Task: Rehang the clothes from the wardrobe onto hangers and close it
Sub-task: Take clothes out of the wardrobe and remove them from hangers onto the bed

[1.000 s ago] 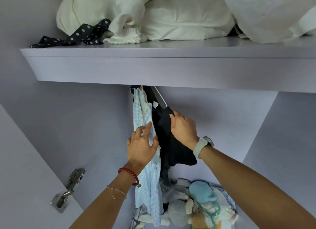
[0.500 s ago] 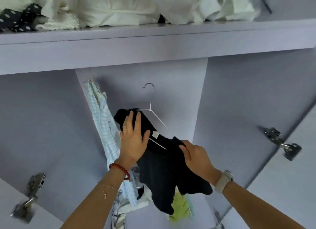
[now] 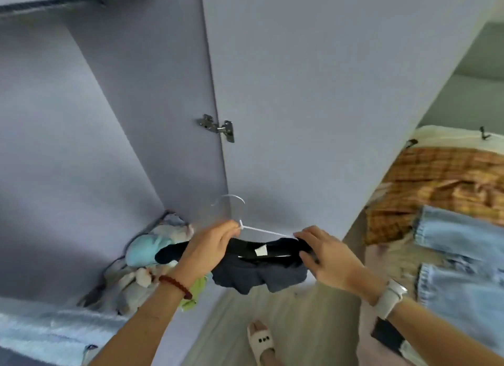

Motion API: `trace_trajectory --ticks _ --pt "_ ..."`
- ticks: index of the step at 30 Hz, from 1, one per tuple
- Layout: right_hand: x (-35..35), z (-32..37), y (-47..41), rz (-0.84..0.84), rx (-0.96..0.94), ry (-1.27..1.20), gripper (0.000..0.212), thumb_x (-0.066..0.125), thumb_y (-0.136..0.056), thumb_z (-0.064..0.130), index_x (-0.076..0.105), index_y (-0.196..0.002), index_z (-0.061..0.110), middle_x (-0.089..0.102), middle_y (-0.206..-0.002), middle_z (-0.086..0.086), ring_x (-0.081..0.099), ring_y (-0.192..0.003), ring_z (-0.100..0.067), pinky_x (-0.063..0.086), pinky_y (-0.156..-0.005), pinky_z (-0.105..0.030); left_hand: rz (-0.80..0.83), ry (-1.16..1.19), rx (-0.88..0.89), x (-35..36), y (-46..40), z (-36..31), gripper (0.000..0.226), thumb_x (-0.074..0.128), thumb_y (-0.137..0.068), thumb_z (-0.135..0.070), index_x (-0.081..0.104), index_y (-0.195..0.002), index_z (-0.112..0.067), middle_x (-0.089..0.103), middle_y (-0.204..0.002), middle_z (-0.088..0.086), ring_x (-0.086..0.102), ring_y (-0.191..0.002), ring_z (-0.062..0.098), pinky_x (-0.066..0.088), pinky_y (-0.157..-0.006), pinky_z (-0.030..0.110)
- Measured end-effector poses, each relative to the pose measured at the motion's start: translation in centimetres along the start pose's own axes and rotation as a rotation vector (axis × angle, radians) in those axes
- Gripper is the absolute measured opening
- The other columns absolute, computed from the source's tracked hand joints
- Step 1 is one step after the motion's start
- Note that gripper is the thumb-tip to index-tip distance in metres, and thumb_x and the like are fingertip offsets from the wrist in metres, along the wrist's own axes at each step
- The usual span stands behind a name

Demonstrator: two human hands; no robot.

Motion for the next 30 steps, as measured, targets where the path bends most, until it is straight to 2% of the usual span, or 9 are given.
trace_trajectory --ticks 3,5,9,13,17,21,23,26,30 --pt "0.1 -3.7 5.1 -0.032 0.184 0.052 0.044 0.035 -0.096 0.039 0.035 -0.137 0.025 0.050 -0.126 0.004 0.047 -0.115 -0.019 0.035 -0.095 -0.030 0.173 -0.024 0.116 6.5 -1.8 -4.9 0.017 0.047 -0.096 -0.025 0.061 -0.087 -0.022 0.052 -0.066 -0.025 0.052 -0.065 0.000 0.037 -0.061 0.009" --pt "0.1 -5.5 8.9 -0.103 0.310 -0.011 0.037 0.033 -0.097 0.038 0.042 -0.131 0.026 0.057 -0.118 0.002 0.054 -0.108 -0.022 0.039 -0.085 -0.031 0.237 -0.051 0.164 9.9 -2.6 -7.5 0.017 0.048 -0.095 -0.025 0.062 -0.086 -0.020 0.046 -0.055 -0.017 0.047 -0.055 0.002 0.033 -0.052 0.014" --pt "1.7 -7.8 17.1 -0.242 0.569 -0.096 0.029 0.032 -0.098 0.035 0.048 -0.118 0.023 0.065 -0.105 0.001 0.061 -0.090 -0.028 0.037 -0.063 -0.031 0.356 -0.047 0.272 17.3 -3.2 -13.0 0.013 0.050 -0.094 -0.024 0.060 -0.088 -0.017 0.055 -0.074 -0.009 0.051 -0.066 0.011 0.034 -0.059 0.024" --pt "2.3 -11.2 26.8 -0.378 0.899 -0.080 0.024 0.033 -0.097 0.031 0.053 -0.107 0.022 0.067 -0.086 -0.001 0.062 -0.075 -0.031 0.038 -0.056 -0.034 0.532 -0.018 0.393 25.5 -0.8 -20.4 0.015 0.048 -0.094 -0.026 0.060 -0.090 -0.018 0.052 -0.072 -0.010 0.053 -0.069 0.013 0.040 -0.059 0.027" --pt "1.7 -14.6 38.1 -0.520 1.238 -0.018 0.016 0.044 -0.094 0.018 0.059 -0.098 0.019 0.066 -0.082 -0.002 0.060 -0.068 -0.033 0.035 -0.051 -0.032 0.660 0.046 0.527 32.6 3.8 -28.9 0.015 0.050 -0.093 -0.026 0.061 -0.090 -0.015 0.051 -0.071 -0.009 0.052 -0.073 0.017 0.042 -0.065 0.032" --pt "1.7 -16.5 47.8 -0.629 1.386 -0.018 0.024 0.047 -0.092 0.008 0.064 -0.105 0.017 0.070 -0.082 -0.004 0.060 -0.057 -0.035 0.038 -0.046 -0.032 0.701 0.052 0.655 38.1 9.2 -36.7 0.017 0.051 -0.093 -0.023 0.064 -0.095 -0.013 0.061 -0.085 -0.003 0.054 -0.089 0.020 0.039 -0.075 0.029" --pt "1.6 -17.6 53.0 -0.713 1.471 -0.040 0.025 0.047 -0.092 0.007 0.065 -0.106 0.016 0.068 -0.073 -0.008 0.058 -0.052 -0.034 0.034 -0.044 -0.031 0.635 0.017 0.789 39.8 11.9 -40.4 0.022 0.052 -0.092 -0.019 0.063 -0.111 -0.013 0.064 -0.107 0.002 0.054 -0.107 0.024 0.035 -0.093 0.033" --pt "1.3 -20.1 61.4 -0.865 1.603 -0.113 0.025 0.044 -0.094 0.011 0.064 -0.108 0.013 0.066 -0.068 -0.015 0.057 -0.054 -0.036 0.031 -0.047 -0.030 0.615 -0.044 0.907 42.9 15.6 -44.9 0.042 0.051 -0.092 -0.020 0.047 -0.134 -0.016 0.044 -0.141 0.007 0.032 -0.135 0.026 0.020 -0.111 0.048" --pt "1.6 -24.6 71.7 -0.878 1.804 -0.221 0.028 0.036 -0.097 0.016 0.058 -0.113 0.015 0.067 -0.087 -0.019 0.060 -0.075 -0.039 0.042 -0.062 -0.039 0.857 -0.158 0.884 50.1 20.3 -47.5 0.052 0.040 -0.096 -0.027 0.023 -0.145 -0.027 0.013 -0.155 0.000 0.005 -0.143 0.018 0.006 -0.116 0.045"
Point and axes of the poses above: each hand's wrist, its own y-axis away from the middle knuckle, its own x-axis out of the palm, z = x × y, the point moved 10 cm from there along -y, towards the middle knuckle
